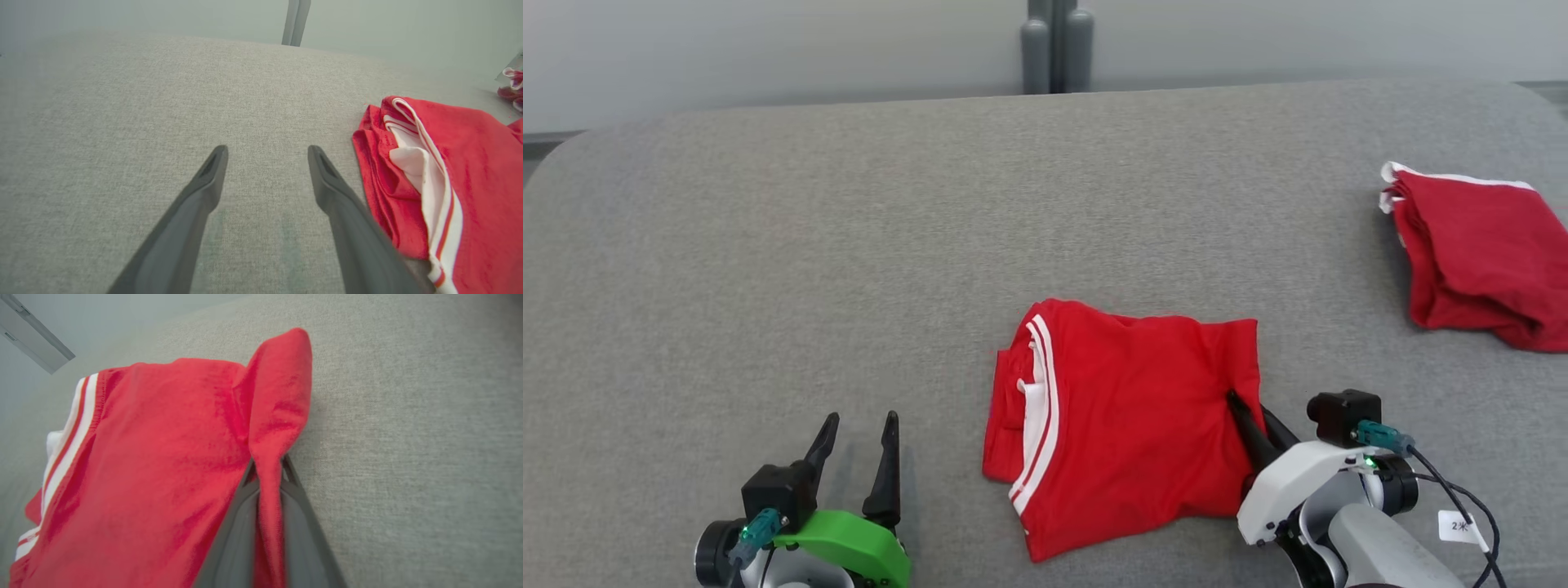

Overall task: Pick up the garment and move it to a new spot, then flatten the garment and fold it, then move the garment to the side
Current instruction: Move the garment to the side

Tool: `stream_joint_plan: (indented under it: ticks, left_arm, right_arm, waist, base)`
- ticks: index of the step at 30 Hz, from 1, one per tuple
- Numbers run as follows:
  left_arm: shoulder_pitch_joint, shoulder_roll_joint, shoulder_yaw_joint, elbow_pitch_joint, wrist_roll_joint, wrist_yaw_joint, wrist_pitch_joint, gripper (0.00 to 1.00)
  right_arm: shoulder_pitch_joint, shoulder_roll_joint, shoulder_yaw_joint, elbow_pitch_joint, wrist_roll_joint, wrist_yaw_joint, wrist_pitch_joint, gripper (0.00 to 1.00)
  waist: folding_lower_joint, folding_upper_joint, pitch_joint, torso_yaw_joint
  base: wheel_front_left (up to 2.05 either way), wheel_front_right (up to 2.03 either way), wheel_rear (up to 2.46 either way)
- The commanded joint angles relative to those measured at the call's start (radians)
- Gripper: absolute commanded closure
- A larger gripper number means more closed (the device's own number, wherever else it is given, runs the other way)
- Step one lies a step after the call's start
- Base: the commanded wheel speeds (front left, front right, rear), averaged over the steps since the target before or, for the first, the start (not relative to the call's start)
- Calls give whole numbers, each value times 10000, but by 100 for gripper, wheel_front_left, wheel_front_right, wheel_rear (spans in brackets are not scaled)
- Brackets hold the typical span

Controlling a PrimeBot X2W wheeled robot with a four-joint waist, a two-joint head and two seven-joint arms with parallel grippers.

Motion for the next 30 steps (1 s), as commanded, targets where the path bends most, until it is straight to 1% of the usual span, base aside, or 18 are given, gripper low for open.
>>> stream_joint_plan:
  ticks: [1, 5, 9, 12, 15, 18, 21, 26, 29, 30]
  left_arm:
    - [-127, 34, 57, -70, 96, -40, 10, 0]
    - [-129, 33, 149, -142, 238, -78, 8, 0]
    - [-205, 34, 191, -246, 337, -118, 8, 0]
    - [-252, 37, 159, -314, 396, -168, 8, 0]
    - [-308, 37, 138, -374, 434, -169, 8, 0]
    - [-446, 39, 69, -442, 489, -192, 8, 0]
    - [-559, 42, 20, -505, 557, -220, 8, 0]
    - [-798, 45, -159, -637, 674, -255, 8, 0]
    - [-911, 48, -137, -727, 809, -261, 8, 0]
    - [-911, 48, -137, -727, 809, -261, 8, 0]
  right_arm:
    - [199, 60, -145, -80, -110, -21, -21, 100]
    - [492, 223, -314, -197, -187, -21, -22, 100]
    - [719, 339, -405, -396, -237, -21, -22, 100]
    - [858, 374, -294, -546, -218, -21, -22, 100]
    - [858, 363, -114, -680, -126, -21, -22, 100]
    - [791, 339, -45, -815, -71, -21, -22, 100]
    - [656, 349, 30, -1017, -122, -19, -22, 100]
    - [180, 320, 177, -1310, -294, -19, -22, 100]
    - [-397, 362, 397, -1372, -521, -18, -22, 100]
    - [-397, 362, 397, -1372, -521, -18, -22, 100]
  waist:
    - [0, -1, -192, -1445]
    - [0, -1, -219, -2631]
    - [0, -1, -190, -3670]
    - [0, -1, -154, -4263]
    - [0, -1, -41, -4699]
    - [0, -1, 111, -4893]
    - [0, -1, 332, -4898]
    - [0, -1, 824, -4534]
    - [0, -1, 1160, -4261]
    - [0, -1, 1160, -4261]
  base:
    - [0, 0, 0]
    - [0, 0, 0]
    - [0, 0, 0]
    - [0, 0, 0]
    - [0, 0, 0]
    - [0, 0, 0]
    - [0, 0, 0]
    - [0, 0, 0]
    - [0, 0, 0]
    - [0, 0, 0]
